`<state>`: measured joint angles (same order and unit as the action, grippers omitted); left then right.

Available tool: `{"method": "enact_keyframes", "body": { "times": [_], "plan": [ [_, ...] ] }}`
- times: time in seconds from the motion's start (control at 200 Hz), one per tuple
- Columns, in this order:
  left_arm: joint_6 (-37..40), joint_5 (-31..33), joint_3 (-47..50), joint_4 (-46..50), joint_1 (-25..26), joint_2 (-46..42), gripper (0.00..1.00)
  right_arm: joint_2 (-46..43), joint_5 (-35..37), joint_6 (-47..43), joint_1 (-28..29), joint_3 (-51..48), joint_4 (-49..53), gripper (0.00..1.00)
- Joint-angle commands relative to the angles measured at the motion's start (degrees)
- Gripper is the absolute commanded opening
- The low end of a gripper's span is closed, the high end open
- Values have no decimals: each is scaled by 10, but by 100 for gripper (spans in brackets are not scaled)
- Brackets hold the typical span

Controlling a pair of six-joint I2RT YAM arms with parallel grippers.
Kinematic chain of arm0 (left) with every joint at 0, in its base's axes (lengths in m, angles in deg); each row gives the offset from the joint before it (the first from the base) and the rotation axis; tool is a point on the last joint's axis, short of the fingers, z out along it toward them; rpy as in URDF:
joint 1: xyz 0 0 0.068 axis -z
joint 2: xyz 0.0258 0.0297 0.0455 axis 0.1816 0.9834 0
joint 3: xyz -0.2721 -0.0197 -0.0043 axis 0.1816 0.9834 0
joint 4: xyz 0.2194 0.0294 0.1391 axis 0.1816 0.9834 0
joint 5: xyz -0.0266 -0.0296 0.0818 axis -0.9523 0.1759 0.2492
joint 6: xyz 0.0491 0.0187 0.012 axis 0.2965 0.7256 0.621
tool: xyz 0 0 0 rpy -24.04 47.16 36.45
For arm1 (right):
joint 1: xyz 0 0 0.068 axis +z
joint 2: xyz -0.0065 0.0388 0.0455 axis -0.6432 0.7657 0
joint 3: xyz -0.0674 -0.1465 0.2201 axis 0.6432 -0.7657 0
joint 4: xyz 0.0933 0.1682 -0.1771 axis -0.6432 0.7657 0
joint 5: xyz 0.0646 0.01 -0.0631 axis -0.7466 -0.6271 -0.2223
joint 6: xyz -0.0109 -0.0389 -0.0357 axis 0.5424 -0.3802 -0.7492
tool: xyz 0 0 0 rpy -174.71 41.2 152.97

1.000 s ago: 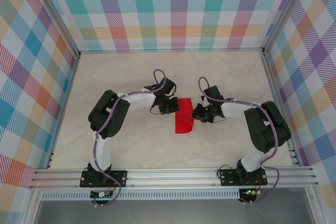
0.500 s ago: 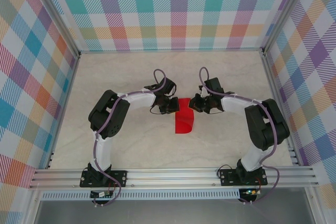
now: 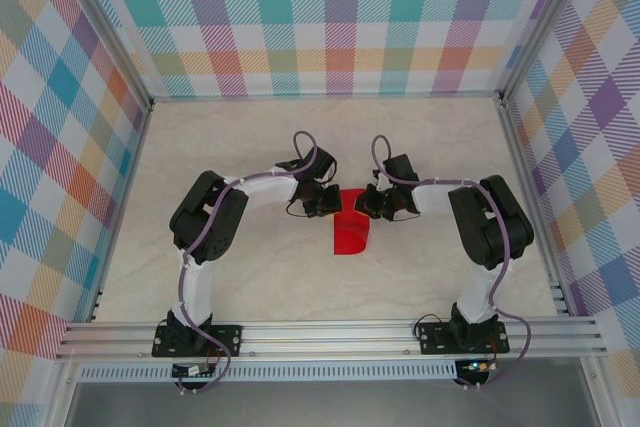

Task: Fold a paper plane with a square sheet of paper (pick it up from the middle)
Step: First fold in half a square sheet of paper at the center of the table.

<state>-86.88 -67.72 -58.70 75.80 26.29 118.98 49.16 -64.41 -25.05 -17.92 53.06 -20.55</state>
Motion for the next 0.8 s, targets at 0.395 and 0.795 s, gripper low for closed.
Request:
{"method": "enact_keyframes", "body": {
  "times": [0.395,0.795],
  "plan": [
    [6,77,56,95,2,50,7,-76,82,29,-54,-49,-37,5],
    [8,67,53,90,1,51,7,-2,-19,18,-10,35,-30,5]
  ]
}}
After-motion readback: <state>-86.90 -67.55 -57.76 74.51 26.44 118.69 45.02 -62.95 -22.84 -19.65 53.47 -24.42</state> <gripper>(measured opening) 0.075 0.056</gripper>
